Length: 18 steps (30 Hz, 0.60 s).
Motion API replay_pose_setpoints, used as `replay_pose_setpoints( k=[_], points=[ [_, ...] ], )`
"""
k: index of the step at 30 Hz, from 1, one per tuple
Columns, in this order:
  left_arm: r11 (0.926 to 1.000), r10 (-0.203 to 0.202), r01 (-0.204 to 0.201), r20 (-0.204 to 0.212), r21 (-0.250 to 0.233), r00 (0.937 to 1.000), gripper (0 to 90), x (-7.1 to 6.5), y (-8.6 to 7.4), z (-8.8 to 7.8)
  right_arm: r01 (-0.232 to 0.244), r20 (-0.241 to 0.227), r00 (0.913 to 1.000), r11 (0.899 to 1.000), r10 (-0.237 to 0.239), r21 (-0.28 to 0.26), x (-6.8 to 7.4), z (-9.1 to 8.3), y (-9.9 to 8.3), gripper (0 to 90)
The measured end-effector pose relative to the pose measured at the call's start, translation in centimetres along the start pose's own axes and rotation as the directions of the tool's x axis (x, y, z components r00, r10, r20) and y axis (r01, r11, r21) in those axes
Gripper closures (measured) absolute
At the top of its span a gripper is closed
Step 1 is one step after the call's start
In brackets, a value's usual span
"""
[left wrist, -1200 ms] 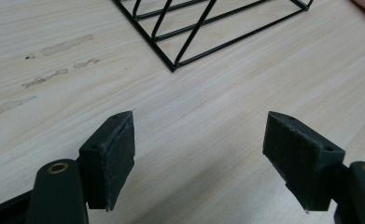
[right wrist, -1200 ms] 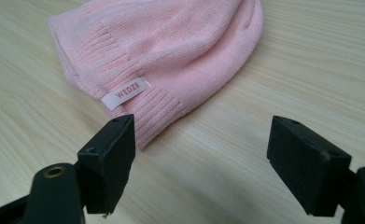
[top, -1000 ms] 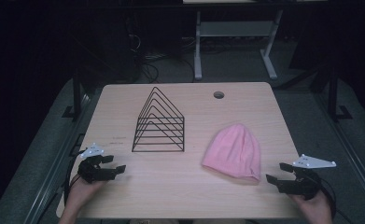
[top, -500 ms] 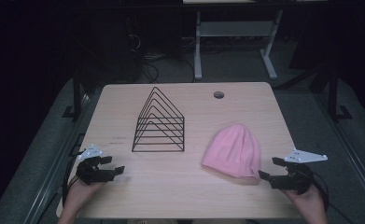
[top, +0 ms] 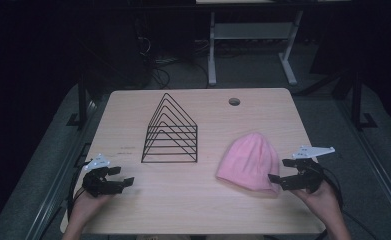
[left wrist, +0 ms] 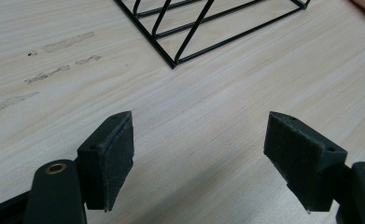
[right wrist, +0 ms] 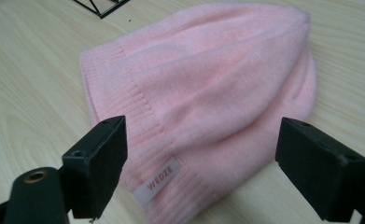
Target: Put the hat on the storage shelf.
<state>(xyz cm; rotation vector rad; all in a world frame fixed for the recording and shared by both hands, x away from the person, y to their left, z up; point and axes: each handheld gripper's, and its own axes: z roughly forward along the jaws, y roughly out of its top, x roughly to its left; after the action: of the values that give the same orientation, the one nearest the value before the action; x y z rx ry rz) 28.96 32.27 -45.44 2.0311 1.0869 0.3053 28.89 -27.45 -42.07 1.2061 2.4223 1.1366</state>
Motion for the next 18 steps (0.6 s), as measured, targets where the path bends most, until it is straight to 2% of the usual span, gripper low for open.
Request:
replay_pose_setpoints(
  k=[8,12,15,18],
  points=[
    [1.0000,-0.005,0.005,0.000,-0.002,1.0000,23.9,0.1,0.1,0.0,0.034,-0.021,0.9992,0.999,-0.033,0.024,-0.4,0.9,2.6,16.2],
    [1.0000,-0.003,0.003,-0.002,-0.002,1.0000,23.9,0.1,0.1,0.0,0.038,-0.032,0.9988,0.999,-0.038,0.023,-1.0,1.5,3.7,17.9],
    [1.0000,-0.004,0.004,-0.002,-0.003,1.0000,23.9,0.1,0.2,0.0,0.039,-0.028,0.9989,0.998,-0.038,0.044,-1.3,2.0,4.5,17.9],
    [1.0000,-0.005,0.005,0.001,-0.004,1.0000,23.9,0.1,0.2,0.0,0.023,-0.046,0.9987,0.998,-0.021,0.050,-1.8,2.6,5.2,17.9]
  ],
)
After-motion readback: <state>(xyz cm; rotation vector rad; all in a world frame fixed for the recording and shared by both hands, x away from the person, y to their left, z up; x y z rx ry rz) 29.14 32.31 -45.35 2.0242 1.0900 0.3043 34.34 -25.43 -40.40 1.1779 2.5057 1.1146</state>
